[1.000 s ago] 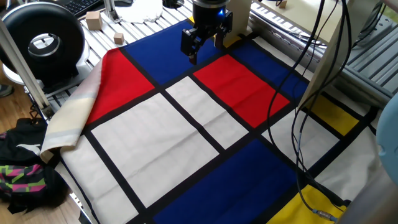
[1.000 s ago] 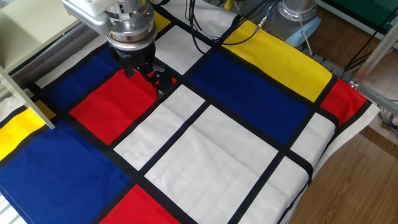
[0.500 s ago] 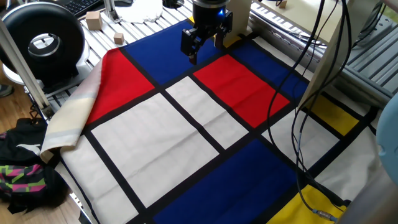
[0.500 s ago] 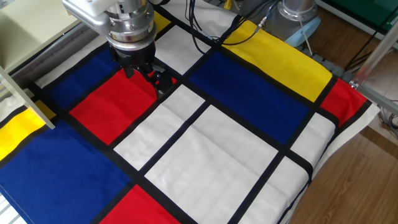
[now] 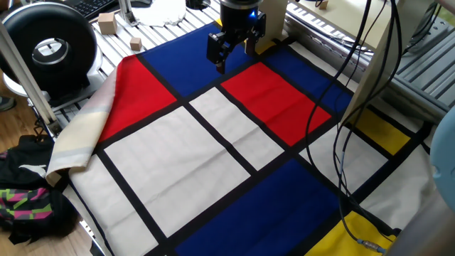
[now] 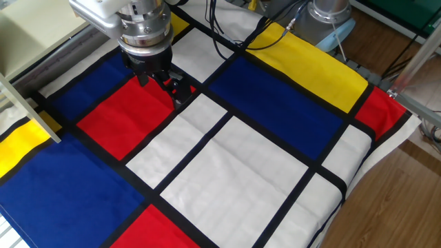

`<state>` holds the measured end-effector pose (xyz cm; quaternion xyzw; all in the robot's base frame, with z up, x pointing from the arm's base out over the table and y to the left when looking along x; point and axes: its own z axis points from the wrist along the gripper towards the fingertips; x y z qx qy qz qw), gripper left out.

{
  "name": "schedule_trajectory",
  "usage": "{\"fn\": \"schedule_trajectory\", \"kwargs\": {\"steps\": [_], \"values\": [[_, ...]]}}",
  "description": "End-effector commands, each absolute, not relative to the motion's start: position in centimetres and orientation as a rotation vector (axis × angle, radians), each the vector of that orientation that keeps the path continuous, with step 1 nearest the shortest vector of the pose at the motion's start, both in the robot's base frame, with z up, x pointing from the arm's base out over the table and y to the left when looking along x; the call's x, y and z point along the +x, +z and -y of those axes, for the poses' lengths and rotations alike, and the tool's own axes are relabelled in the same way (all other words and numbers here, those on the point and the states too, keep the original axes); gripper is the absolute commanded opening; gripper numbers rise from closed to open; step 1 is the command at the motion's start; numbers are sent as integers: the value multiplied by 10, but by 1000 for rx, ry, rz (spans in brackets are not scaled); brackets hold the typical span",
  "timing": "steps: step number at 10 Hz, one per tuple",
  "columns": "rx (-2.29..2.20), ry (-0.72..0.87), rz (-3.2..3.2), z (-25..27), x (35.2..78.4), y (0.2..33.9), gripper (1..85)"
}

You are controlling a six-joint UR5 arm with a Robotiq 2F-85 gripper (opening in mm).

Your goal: Take the object down from the shelf

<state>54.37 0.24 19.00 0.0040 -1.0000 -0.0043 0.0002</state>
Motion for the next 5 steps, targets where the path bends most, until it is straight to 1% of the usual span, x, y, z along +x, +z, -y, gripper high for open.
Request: {"fn": "schedule_trajectory", "kwargs": {"steps": [1,5], "values": [[-90,-34,3118,-9,538,190,13],[-101,-46,3116,-14,537,190,13]]}}
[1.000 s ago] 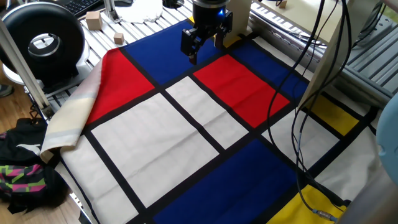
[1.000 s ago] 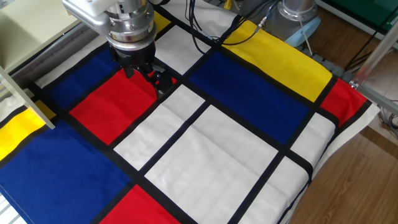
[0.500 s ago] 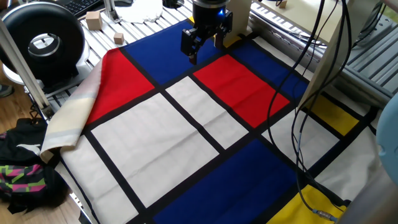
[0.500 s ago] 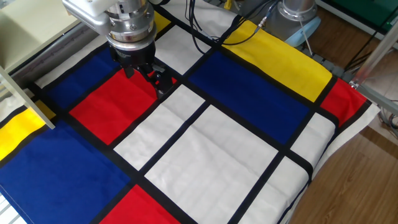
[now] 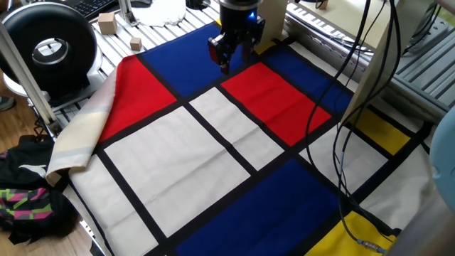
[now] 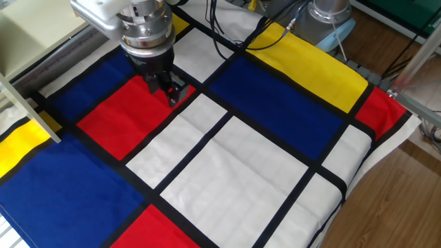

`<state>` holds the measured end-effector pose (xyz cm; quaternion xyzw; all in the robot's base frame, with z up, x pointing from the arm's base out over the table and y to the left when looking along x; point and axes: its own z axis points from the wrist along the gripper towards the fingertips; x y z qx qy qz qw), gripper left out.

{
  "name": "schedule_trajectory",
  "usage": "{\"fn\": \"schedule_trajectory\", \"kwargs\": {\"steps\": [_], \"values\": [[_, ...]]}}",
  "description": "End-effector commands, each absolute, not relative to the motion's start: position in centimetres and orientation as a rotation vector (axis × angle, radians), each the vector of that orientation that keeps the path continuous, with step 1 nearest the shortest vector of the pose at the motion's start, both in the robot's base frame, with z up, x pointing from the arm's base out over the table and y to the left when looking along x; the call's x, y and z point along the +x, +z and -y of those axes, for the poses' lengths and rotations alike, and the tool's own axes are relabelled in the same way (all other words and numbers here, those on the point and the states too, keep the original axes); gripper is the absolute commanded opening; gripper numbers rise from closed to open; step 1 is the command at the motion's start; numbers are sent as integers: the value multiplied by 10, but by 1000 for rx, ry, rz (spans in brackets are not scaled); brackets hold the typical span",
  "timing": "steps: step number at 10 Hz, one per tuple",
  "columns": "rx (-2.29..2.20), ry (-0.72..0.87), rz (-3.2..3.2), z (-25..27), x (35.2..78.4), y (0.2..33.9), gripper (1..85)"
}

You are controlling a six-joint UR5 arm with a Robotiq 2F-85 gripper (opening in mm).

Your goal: Take the object down from the shelf

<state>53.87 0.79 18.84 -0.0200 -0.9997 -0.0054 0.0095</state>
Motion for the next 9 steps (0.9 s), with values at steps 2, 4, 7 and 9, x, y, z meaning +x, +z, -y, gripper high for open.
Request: {"fn": "schedule_trajectory", "kwargs": {"steps": [2,4,7,9], "values": [[-97,-46,3116,-13,537,188,13],[-102,-46,3119,-17,538,187,13],[-106,-58,3121,-25,543,183,13],[-90,-61,3128,-36,553,178,13]]}}
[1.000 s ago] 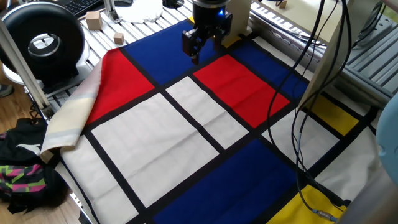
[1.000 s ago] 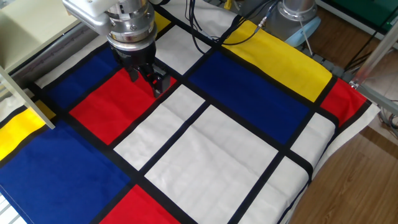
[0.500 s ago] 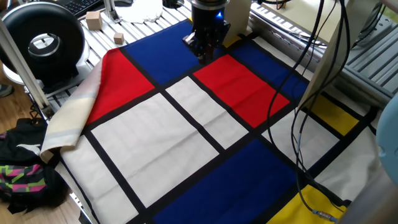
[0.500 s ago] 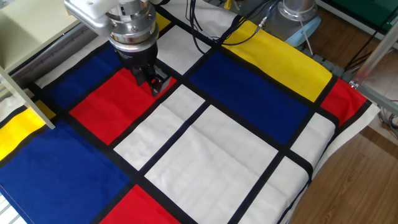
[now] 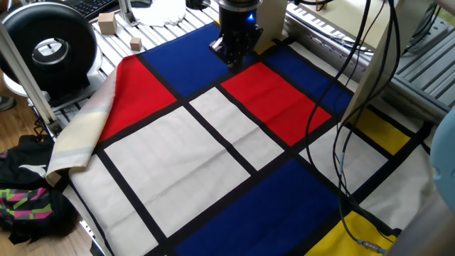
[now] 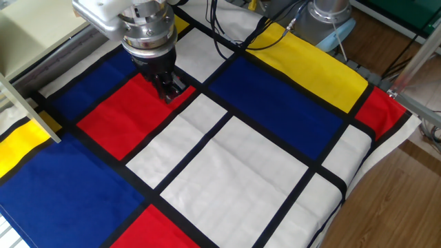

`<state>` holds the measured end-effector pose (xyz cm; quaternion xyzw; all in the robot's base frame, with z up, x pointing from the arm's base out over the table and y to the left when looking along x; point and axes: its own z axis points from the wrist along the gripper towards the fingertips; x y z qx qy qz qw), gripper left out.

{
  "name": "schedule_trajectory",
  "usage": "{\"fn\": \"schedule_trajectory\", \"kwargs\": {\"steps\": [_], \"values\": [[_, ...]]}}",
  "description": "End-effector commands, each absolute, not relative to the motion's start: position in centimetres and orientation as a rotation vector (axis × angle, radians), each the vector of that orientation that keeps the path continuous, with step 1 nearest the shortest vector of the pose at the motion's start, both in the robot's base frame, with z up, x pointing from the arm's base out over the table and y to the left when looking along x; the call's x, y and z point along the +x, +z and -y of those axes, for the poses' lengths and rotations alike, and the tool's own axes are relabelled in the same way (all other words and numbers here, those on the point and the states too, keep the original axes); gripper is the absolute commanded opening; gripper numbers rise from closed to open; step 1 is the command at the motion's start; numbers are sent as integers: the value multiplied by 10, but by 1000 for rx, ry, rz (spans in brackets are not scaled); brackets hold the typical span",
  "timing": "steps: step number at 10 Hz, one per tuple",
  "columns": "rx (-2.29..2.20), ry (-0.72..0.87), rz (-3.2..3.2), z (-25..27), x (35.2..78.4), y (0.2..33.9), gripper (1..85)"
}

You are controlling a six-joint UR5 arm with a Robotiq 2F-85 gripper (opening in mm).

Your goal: Take the object down from the shelf

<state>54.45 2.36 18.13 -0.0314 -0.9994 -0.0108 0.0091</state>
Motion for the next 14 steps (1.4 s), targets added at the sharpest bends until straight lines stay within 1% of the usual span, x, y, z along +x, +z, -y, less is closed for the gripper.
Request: {"fn": "schedule_trajectory", "kwargs": {"steps": [1,4,8,10,12,14], "values": [[-61,-40,3128,-30,553,178,13],[-35,-1,3130,-4,539,198,13],[-60,-70,3158,3,525,199,13],[-82,-123,3184,5,525,195,13],[-115,-149,3190,-1,524,199,13],[-137,-124,3178,0,520,203,13]]}}
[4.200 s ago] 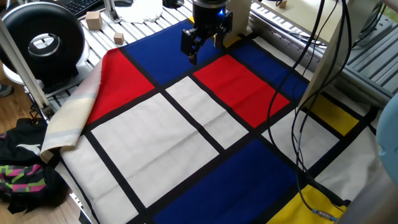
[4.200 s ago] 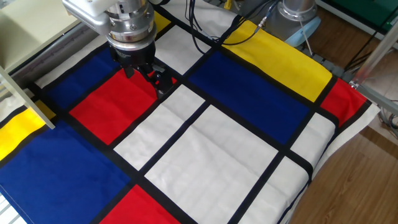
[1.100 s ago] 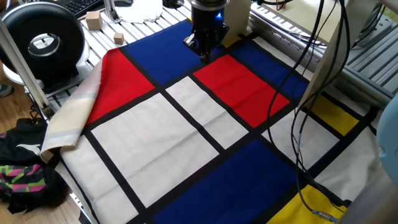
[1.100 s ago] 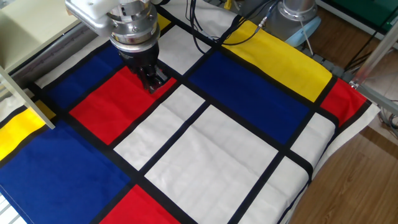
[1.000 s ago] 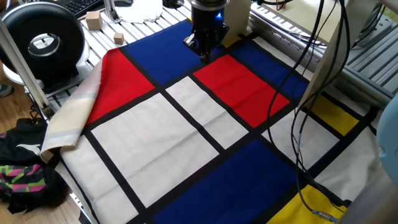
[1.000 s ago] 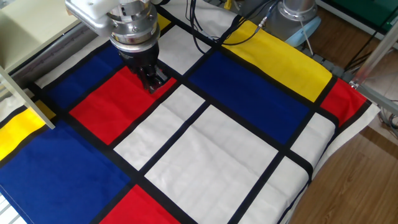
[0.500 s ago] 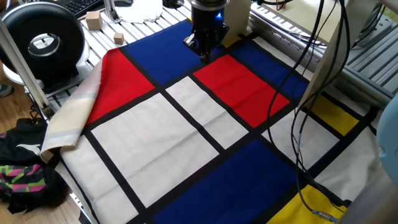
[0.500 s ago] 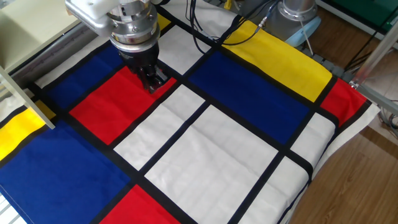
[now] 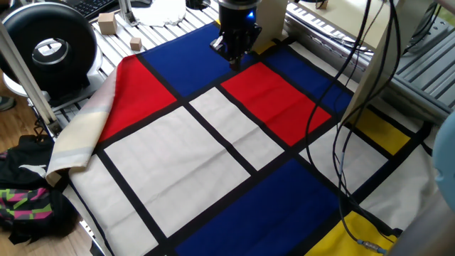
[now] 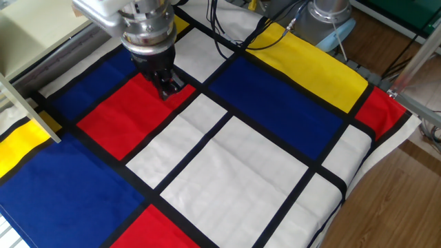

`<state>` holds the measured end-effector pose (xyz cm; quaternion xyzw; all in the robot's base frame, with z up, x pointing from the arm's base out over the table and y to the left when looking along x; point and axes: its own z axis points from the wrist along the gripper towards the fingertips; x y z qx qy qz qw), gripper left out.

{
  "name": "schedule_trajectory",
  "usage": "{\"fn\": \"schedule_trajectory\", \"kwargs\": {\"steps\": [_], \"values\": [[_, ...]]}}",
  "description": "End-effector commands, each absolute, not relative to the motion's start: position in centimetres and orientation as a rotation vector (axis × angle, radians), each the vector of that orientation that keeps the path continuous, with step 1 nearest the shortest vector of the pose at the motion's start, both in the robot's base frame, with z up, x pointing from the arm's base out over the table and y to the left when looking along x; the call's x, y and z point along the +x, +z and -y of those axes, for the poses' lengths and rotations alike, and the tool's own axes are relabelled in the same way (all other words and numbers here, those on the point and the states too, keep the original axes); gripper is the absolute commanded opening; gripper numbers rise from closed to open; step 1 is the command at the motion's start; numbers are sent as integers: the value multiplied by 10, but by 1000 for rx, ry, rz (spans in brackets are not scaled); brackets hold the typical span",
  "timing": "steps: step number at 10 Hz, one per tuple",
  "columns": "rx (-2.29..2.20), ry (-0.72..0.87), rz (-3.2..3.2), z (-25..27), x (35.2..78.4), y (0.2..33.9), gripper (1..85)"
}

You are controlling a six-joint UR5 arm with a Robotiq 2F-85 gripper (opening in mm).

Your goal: Take the object down from the shelf

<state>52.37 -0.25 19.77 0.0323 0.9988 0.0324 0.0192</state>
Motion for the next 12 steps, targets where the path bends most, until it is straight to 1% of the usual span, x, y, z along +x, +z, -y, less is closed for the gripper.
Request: {"fn": "schedule_trajectory", "kwargs": {"steps": [1,6,12], "values": [[133,92,-3101,5,519,202,13],[85,46,-3119,11,514,201,13],[59,40,-3117,16,510,199,13]]}}
